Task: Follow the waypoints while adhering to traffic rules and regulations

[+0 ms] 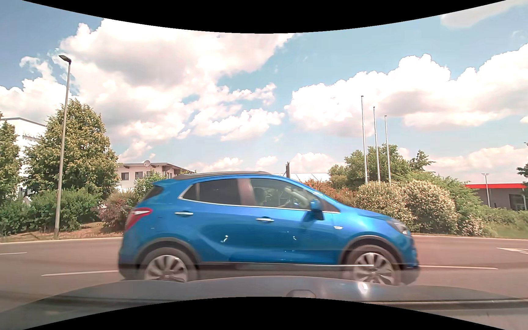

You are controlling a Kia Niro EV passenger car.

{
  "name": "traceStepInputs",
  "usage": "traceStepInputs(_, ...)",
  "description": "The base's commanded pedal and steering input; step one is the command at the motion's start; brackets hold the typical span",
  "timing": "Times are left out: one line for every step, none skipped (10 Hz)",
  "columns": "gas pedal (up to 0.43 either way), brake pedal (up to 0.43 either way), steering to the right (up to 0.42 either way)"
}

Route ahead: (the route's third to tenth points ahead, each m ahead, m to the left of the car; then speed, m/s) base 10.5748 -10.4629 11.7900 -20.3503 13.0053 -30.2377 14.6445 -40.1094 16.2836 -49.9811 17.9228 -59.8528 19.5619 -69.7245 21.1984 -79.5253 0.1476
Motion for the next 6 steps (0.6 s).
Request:
traceStepInputs(0.248, 0.000, 0.101)
traceStepInputs(0.280, 0.000, 0.129)
traceStepInputs(0.280, 0.000, 0.167)
traceStepInputs(0.287, 0.000, 0.204)
traceStepInputs(0.311, 0.000, 0.250)
traceStepInputs(0.339, 0.000, 0.290)
